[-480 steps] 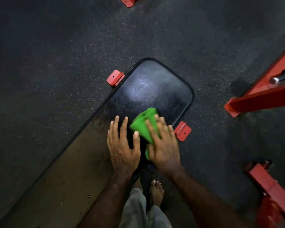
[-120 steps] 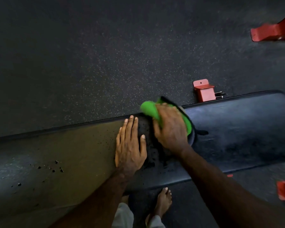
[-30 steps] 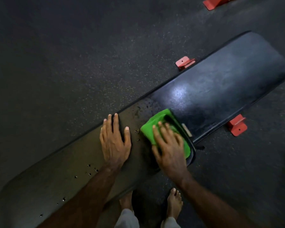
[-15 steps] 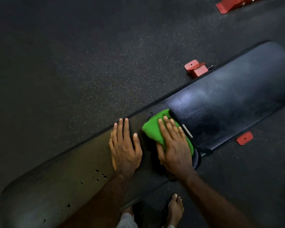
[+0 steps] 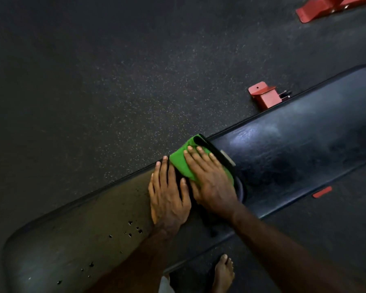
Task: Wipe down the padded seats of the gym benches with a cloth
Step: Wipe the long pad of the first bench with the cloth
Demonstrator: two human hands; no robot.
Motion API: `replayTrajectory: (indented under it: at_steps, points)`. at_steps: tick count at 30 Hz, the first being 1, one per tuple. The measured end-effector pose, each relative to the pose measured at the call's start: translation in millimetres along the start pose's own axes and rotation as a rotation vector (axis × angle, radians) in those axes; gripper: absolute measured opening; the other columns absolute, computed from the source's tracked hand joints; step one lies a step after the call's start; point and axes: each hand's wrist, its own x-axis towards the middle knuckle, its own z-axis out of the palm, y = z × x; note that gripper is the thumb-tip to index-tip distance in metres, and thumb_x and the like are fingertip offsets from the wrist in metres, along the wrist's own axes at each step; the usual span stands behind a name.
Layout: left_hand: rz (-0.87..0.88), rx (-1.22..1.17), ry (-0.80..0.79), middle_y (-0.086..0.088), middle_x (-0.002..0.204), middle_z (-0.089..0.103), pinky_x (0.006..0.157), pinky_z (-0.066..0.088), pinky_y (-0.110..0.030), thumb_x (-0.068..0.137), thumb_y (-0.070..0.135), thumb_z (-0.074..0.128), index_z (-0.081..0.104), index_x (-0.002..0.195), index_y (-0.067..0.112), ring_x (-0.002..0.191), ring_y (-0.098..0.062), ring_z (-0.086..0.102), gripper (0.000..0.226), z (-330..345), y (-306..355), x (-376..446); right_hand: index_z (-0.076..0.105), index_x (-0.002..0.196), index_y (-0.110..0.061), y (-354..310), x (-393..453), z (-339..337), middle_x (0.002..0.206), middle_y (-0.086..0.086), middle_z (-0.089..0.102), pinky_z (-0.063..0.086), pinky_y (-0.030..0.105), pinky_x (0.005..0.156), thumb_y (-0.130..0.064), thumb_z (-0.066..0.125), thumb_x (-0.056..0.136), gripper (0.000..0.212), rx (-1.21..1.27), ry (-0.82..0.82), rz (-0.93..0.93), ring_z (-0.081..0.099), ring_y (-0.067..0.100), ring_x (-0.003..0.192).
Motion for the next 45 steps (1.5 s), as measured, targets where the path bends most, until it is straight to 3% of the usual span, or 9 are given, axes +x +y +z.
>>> replayTrajectory:
  at_steps: [5,9,14,19,24,30,34,39,45]
  points:
    - [-0.013,0.004,-0.01,0.003,0.169,0.023,0.122,0.025,-0.044,0.103,0.04,0.039,0.026,0.162,0.022,0.156,-0.018,0.019,0.063,-2.8,3.0,0.4,0.041,0.156,-0.013,9.0,28.1,-9.4,0.163,0.007,0.039,0.019,0.045,0.128,-0.036,0.048,0.091,0.07,0.007,0.198,0.508,0.029,0.025,0.154]
    - [-0.011,-0.002,-0.011,0.003,0.169,0.024,0.121,0.026,-0.045,0.103,0.038,0.041,0.028,0.161,0.02,0.156,-0.019,0.019,0.062,-3.6,2.2,0.7,0.048,0.151,-0.015,16.3,34.8,-7.3,0.155,0.007,0.05,0.023,0.043,0.126,-0.036,0.053,0.091,0.063,-0.053,0.0,-0.021,0.039,0.025,0.148]
    - [-0.022,0.015,-0.04,0.005,0.17,0.019,0.122,0.023,-0.044,0.103,0.041,0.039,0.022,0.163,0.024,0.157,-0.016,0.015,0.064,-4.6,3.8,0.7,0.059,0.136,-0.01,41.4,54.2,-22.2,0.139,0.012,0.061,0.027,0.048,0.123,-0.034,0.061,0.089,0.053,-0.036,0.244,0.496,0.049,0.031,0.138]
    - [-0.023,0.023,-0.026,0.004,0.17,0.021,0.121,0.026,-0.045,0.103,0.039,0.041,0.025,0.162,0.022,0.156,-0.018,0.017,0.064,-4.0,2.3,-0.3,0.056,0.143,-0.014,35.2,47.0,-18.8,0.144,0.008,0.06,0.028,0.044,0.124,-0.034,0.059,0.089,0.058,-0.024,-0.028,-0.075,0.051,0.027,0.138]
    - [-0.018,0.025,-0.035,0.004,0.17,0.019,0.121,0.025,-0.044,0.102,0.039,0.043,0.022,0.163,0.023,0.157,-0.018,0.016,0.066,-3.9,4.1,0.3,0.058,0.137,-0.01,39.1,55.7,-23.8,0.138,0.012,0.063,0.023,0.046,0.124,-0.031,0.058,0.088,0.053,-0.016,0.194,0.41,0.051,0.031,0.136]
    - [-0.019,0.02,-0.023,0.002,0.169,0.023,0.12,0.026,-0.045,0.103,0.038,0.041,0.029,0.16,0.019,0.156,-0.019,0.018,0.062,-3.0,2.4,0.4,0.052,0.148,-0.013,32.5,37.2,-15.0,0.151,0.009,0.054,0.024,0.042,0.126,-0.034,0.055,0.089,0.063,-0.002,-0.012,-0.089,0.046,0.026,0.143]
    - [-0.018,0.021,-0.034,0.005,0.17,0.019,0.121,0.026,-0.045,0.102,0.038,0.041,0.023,0.163,0.023,0.157,-0.018,0.017,0.065,-4.1,4.6,0.8,0.054,0.146,-0.01,24.2,41.6,-15.9,0.149,0.01,0.056,0.022,0.043,0.126,-0.026,0.059,0.087,0.061,0.056,0.233,0.447,0.044,0.026,0.145]
    - [-0.017,-0.003,-0.007,0.0,0.168,0.026,0.12,0.027,-0.047,0.103,0.037,0.04,0.032,0.159,0.017,0.156,-0.021,0.02,0.06,-2.1,1.4,0.8,0.047,0.153,-0.013,9.8,15.8,-5.1,0.157,0.007,0.048,0.029,0.048,0.124,-0.03,0.051,0.086,0.069,0.037,0.039,-0.002,0.038,0.024,0.15]
    - [-0.004,-0.003,-0.015,0.002,0.169,0.022,0.121,0.025,-0.046,0.103,0.038,0.04,0.027,0.161,0.02,0.156,-0.02,0.019,0.062,-2.9,2.0,0.1,0.044,0.155,-0.011,-3.7,7.9,-0.2,0.161,0.007,0.042,0.023,0.047,0.126,-0.021,0.053,0.086,0.071,0.065,0.213,0.395,0.033,0.025,0.152]
